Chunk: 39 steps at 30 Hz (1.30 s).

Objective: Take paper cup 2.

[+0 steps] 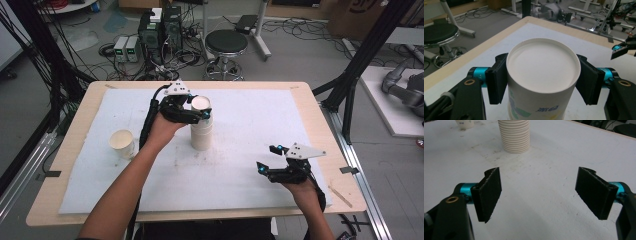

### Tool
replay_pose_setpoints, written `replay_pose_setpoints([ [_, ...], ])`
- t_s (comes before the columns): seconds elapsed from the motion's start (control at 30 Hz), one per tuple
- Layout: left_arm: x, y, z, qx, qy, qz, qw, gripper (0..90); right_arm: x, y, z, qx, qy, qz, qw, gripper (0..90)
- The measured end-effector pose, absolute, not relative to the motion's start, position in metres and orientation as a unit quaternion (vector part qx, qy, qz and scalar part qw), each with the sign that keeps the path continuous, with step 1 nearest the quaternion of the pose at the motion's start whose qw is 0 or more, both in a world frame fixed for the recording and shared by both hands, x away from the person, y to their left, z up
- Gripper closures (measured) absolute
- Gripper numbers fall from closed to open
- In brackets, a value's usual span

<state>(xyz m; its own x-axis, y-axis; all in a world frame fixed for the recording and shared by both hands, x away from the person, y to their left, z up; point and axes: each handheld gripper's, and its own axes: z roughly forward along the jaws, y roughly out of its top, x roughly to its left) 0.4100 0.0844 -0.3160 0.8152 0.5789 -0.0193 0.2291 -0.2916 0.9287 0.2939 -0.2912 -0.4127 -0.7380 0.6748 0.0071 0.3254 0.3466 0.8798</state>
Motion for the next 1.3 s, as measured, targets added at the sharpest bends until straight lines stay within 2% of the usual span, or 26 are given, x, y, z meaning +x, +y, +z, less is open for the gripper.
replay_pose_setpoints([
  [0.43, 0.388, 0.105, -0.257, 0.73, 0.254, 0.179, 0.609, 34.4, 0.292, -0.289, -0.411, 0.312, 0.799, 0.481, 0.182, 21.6],
  [0.63, 0.37, 0.119, -0.246, 0.726, 0.25, 0.194, 0.611, 34.5, 0.291, -0.289, -0.411, 0.313, 0.8, 0.479, 0.182, 21.6],
  [0.93, 0.353, 0.146, -0.262, 0.725, 0.261, 0.196, 0.607, 34.4, 0.292, -0.287, -0.413, 0.314, 0.802, 0.476, 0.181, 21.6],
  [1.3, 0.338, 0.165, -0.313, 0.732, 0.278, 0.175, 0.597, 34.3, 0.292, -0.283, -0.415, 0.313, 0.804, 0.474, 0.177, 21.6],
])
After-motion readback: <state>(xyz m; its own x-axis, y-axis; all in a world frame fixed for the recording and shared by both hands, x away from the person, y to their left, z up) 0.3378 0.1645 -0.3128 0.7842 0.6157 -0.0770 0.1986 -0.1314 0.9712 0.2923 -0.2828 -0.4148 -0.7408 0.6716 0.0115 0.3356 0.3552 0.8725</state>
